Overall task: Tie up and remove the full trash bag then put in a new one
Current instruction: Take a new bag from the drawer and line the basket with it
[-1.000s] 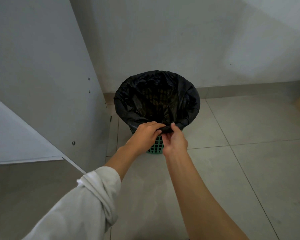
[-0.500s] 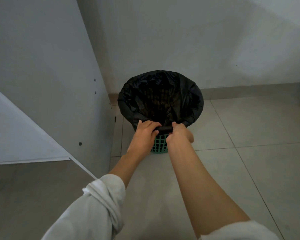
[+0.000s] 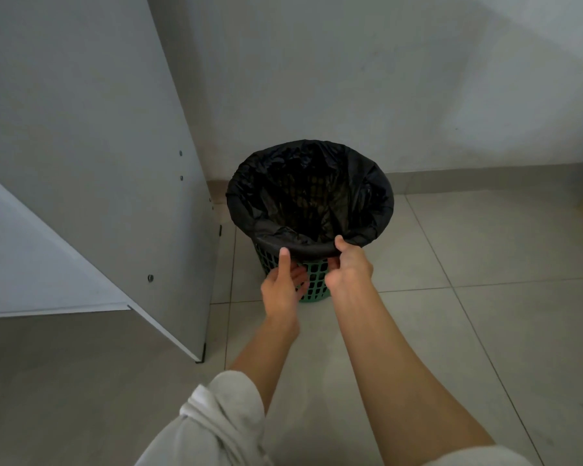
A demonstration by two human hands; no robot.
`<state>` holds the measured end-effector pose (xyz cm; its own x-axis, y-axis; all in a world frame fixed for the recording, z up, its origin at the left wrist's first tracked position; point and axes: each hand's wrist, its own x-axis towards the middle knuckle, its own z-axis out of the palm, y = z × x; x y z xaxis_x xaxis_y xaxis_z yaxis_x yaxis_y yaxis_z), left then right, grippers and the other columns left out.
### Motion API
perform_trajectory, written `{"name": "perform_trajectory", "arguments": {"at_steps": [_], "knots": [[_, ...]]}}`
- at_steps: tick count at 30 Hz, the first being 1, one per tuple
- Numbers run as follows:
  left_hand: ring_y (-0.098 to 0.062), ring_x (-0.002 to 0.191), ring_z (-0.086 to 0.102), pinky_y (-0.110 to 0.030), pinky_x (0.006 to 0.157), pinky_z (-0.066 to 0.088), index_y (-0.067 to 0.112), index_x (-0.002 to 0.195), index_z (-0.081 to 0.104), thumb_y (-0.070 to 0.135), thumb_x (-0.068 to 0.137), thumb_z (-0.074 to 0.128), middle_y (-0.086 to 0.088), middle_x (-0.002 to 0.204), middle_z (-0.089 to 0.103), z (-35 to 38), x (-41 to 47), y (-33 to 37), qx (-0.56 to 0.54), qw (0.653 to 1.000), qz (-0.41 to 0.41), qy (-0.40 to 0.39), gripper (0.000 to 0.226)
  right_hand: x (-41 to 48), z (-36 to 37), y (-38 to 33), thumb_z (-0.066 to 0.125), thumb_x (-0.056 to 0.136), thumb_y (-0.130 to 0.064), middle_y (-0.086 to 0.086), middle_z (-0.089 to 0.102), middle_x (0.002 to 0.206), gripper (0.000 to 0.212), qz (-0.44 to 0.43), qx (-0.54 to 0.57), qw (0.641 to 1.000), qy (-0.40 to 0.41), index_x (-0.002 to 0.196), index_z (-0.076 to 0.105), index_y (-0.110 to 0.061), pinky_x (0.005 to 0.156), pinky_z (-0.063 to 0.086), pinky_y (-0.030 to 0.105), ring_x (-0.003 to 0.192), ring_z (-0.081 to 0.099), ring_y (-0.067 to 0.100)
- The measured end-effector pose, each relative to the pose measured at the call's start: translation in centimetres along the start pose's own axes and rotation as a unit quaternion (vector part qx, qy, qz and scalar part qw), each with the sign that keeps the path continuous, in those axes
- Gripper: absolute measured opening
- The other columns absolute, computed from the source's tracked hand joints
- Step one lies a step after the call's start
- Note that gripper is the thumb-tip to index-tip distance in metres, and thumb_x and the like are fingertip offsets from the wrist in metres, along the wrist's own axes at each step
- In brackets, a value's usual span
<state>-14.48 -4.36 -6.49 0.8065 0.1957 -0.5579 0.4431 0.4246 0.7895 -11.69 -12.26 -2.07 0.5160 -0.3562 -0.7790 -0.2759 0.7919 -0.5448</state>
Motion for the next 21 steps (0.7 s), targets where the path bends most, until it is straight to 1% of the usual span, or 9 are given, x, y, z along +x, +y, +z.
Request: {"name": "perform_trajectory", "arguments": {"at_steps": [1,3,6,8,12,14,16,19,21], "knots": [[-0.017,0.092,0.066,-0.025,0.075,0.052,0.006,0.105,0.062,0.044,0.09,0.056,-0.009,0.099,0.069,0.4,-0.1,0.2,-0.037,0.999,-0.009,-0.019,0.042,0.0,-0.1,0.1,0.071,0.081,-0.008,0.013,0.062,0.106,0.022,0.0,-0.006,1.0,0.001,0.1,0.06,-0.003,0.085,0.049,0.039,0.1,0.06,0.028],[-0.016,0.091,0.066,-0.026,0.083,0.051,0.002,0.108,0.061,0.037,0.09,0.058,-0.011,0.104,0.068,1.1,-0.4,0.8,-0.093,0.995,-0.019,-0.019,0.039,-0.2,-0.2,0.1,0.07,0.081,-0.006,0.013,0.063,0.104,0.019,-0.002,-0.008,1.0,-0.003,0.097,0.059,-0.004,0.084,0.049,0.038,0.099,0.061,0.028],[-0.015,0.08,0.065,-0.027,0.083,0.049,0.003,0.095,0.062,0.026,0.09,0.061,-0.013,0.099,0.066,1.7,-0.6,1.9,-0.137,0.99,-0.042,-0.002,0.024,-0.3,-0.2,0.1,0.07,0.08,-0.003,0.015,0.065,0.105,0.018,-0.009,-0.007,1.0,-0.007,0.096,0.06,-0.002,0.092,0.05,0.043,0.1,0.062,0.03],[-0.017,0.08,0.064,-0.028,0.084,0.049,0.003,0.092,0.061,0.025,0.09,0.061,-0.013,0.097,0.065,1.8,-0.2,2.2,-0.142,0.988,-0.058,0.002,0.022,-0.2,-0.2,0.5,0.069,0.08,-0.002,0.015,0.066,0.104,0.015,-0.015,-0.01,1.0,-0.008,0.092,0.06,-0.002,0.091,0.051,0.044,0.098,0.063,0.03],[-0.017,0.083,0.061,-0.03,0.081,0.046,0.005,0.104,0.06,0.031,0.09,0.06,-0.008,0.092,0.065,1.3,1.1,2.9,-0.111,0.99,-0.087,-0.005,0.03,0.1,-0.2,1.5,0.07,0.078,0.0,0.017,0.066,0.107,0.011,-0.024,-0.017,0.999,-0.014,0.08,0.06,-0.004,0.094,0.049,0.049,0.101,0.062,0.032],[-0.016,0.082,0.06,-0.031,0.079,0.045,0.007,0.098,0.059,0.032,0.091,0.058,-0.007,0.089,0.064,1.0,1.5,3.3,-0.095,0.99,-0.103,-0.028,0.026,0.4,-0.4,2.0,0.07,0.078,0.0,0.017,0.066,0.106,0.013,-0.029,-0.02,0.999,-0.013,0.076,0.059,-0.006,0.095,0.048,0.05,0.101,0.062,0.033],[-0.015,0.082,0.059,-0.03,0.073,0.046,0.01,0.093,0.06,0.033,0.091,0.057,-0.005,0.087,0.064,0.9,1.9,3.5,-0.083,0.989,-0.113,-0.04,0.023,0.7,-0.4,2.1,0.07,0.078,-0.001,0.017,0.066,0.107,0.012,-0.042,-0.026,0.999,-0.007,0.086,0.062,-0.003,0.094,0.049,0.048,0.1,0.063,0.032],[-0.013,0.083,0.058,-0.028,0.064,0.046,0.01,0.094,0.062,0.033,0.09,0.06,-0.002,0.088,0.064,1.2,2.4,3.9,-0.062,0.99,-0.118,-0.037,0.023,1.0,-0.4,1.5,0.069,0.079,0.001,0.016,0.065,0.112,0.036,-0.05,-0.033,0.998,0.001,0.113,0.059,0.003,0.09,0.051,0.041,0.1,0.063,0.03],[-0.014,0.088,0.059,-0.029,0.062,0.046,0.01,0.101,0.062,0.036,0.086,0.063,-0.003,0.094,0.065,1.6,2.8,3.9,-0.031,0.991,-0.122,-0.042,0.03,1.3,-0.6,1.0,0.066,0.081,0.004,0.016,0.063,0.114,0.04,-0.057,-0.037,0.998,-0.005,0.12,0.056,0.003,0.083,0.051,0.035,0.099,0.063,0.029]]}}
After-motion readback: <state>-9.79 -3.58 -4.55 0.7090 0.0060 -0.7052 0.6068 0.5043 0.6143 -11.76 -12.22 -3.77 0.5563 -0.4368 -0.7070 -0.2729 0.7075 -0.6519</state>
